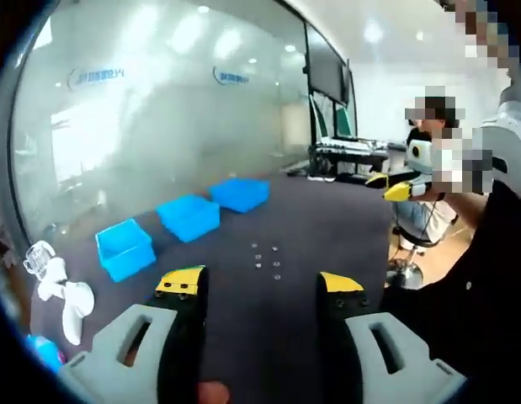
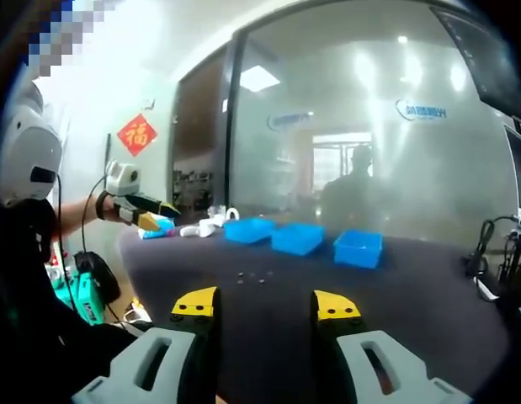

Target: Sort the screws, nuts, and washers into the corresponding bins

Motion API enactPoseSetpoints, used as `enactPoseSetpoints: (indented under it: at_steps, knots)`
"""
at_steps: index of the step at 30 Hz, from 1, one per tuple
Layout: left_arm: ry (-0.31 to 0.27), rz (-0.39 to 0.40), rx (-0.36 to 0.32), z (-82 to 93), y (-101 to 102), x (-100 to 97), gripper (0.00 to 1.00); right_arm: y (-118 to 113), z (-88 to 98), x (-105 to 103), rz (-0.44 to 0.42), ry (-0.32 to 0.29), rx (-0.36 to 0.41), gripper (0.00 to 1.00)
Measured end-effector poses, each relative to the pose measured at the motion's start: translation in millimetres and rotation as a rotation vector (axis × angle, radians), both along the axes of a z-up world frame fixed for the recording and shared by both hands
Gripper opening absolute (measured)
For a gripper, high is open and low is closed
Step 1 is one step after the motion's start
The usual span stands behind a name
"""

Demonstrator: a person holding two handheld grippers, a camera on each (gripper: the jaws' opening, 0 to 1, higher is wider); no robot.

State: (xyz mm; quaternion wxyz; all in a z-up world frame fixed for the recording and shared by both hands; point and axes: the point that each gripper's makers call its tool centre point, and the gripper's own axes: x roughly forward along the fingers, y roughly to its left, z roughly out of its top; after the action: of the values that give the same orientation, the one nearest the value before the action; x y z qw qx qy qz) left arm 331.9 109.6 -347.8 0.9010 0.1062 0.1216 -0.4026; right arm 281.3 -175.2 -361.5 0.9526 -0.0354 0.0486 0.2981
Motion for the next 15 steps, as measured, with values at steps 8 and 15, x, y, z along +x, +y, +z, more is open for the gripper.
enactPoseSetpoints:
  at_steps: [8,15]
  knots:
    - [0.097,-0.026,0.031,-18.0,-11,18.0,0.51,-1,-4.9,-3,0.0,0.008,0.007,0.38]
    - [0.136,-0.023,0.074,-27.8,-19,38.7,0.51,-4,-10.7,-4,-0.002,0.018,0.013,0.38]
